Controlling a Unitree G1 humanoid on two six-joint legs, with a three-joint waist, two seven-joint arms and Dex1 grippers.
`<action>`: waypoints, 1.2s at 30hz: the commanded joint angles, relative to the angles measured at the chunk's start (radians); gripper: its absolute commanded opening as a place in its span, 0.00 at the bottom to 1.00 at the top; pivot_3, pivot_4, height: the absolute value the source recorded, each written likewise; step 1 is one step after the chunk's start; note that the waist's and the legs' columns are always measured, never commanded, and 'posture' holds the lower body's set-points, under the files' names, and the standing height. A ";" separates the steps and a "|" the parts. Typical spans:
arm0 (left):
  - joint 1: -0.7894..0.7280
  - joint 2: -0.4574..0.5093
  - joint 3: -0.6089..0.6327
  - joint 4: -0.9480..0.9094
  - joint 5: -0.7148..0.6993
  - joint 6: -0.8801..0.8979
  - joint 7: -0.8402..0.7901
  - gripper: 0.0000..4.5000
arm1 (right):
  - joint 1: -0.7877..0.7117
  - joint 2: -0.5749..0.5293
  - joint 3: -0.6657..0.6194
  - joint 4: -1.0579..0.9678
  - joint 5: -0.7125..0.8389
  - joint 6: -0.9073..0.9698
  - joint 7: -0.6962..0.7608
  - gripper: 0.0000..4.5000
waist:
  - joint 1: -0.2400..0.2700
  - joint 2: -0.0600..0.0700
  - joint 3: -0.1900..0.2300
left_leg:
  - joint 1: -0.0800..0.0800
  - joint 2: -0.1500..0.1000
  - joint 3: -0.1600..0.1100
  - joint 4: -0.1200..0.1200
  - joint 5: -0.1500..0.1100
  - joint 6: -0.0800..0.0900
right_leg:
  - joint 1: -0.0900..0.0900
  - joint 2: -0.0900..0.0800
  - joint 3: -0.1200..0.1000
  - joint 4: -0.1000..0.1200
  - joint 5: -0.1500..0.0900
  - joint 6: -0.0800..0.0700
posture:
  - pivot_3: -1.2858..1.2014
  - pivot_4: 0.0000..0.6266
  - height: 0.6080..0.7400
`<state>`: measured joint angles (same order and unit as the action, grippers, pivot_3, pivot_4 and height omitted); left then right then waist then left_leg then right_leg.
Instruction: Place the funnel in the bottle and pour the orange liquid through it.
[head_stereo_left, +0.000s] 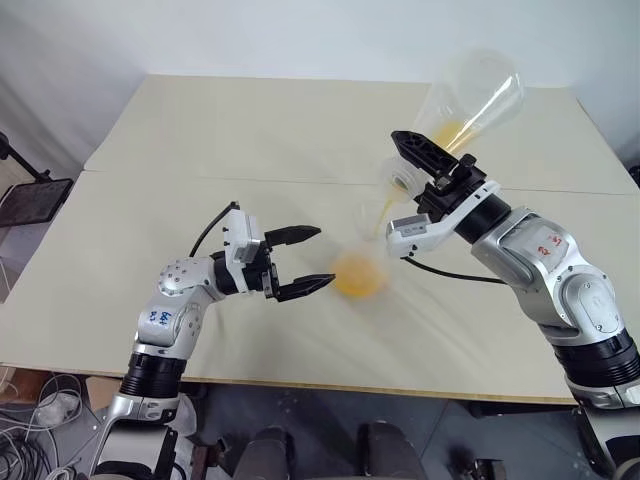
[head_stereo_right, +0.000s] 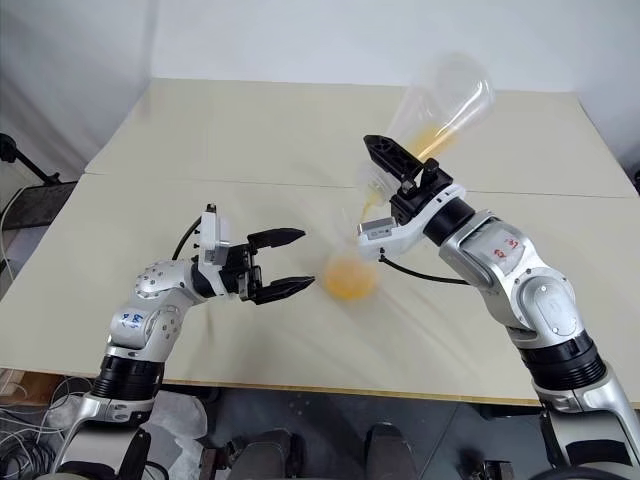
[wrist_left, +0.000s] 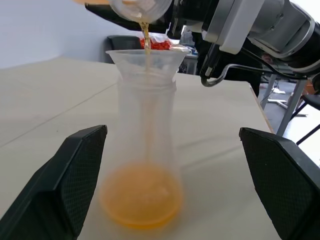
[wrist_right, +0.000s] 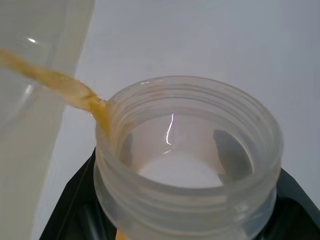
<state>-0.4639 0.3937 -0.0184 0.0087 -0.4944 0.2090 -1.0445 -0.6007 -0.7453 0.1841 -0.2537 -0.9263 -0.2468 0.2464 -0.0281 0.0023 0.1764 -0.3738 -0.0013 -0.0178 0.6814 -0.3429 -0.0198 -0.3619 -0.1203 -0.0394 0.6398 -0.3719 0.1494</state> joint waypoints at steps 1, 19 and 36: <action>0.001 0.004 0.012 -0.044 -0.013 -0.004 0.002 1.00 | -0.022 -0.003 -0.031 -0.015 -0.008 -0.009 -0.027 0.55 | 0.000 0.000 0.000 | 0.000 0.000 0.000 0.000 0.000 0.000 | 0.000 0.000 0.000 0.000 0.000 0.000 | 0.52 0.24 1.00; -0.008 0.005 0.013 -0.036 -0.014 -0.005 0.003 1.00 | -0.027 -0.002 -0.038 0.003 -0.024 -0.012 -0.043 0.55 | 0.000 0.000 0.000 | 0.000 0.000 0.000 0.000 0.000 0.000 | 0.000 0.000 0.000 0.000 0.000 0.000 | 0.52 0.24 1.00; -0.013 0.013 0.018 -0.033 -0.015 -0.007 -0.001 1.00 | -0.033 -0.001 -0.037 0.013 -0.045 -0.009 -0.079 0.55 | 0.000 0.000 0.000 | 0.000 0.000 0.000 0.000 0.000 0.000 | 0.000 0.000 0.000 0.000 0.000 0.000 | 0.52 0.24 1.00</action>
<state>-0.4649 0.4004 -0.0173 0.0087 -0.4958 0.2090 -1.0407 -0.6131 -0.7453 0.1841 -0.2265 -0.9705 -0.2592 0.1884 -0.0282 0.0023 0.1764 -0.3738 -0.0013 -0.0177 0.6814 -0.3429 -0.0199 -0.3620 -0.1203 -0.0394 0.6398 -0.3719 0.1494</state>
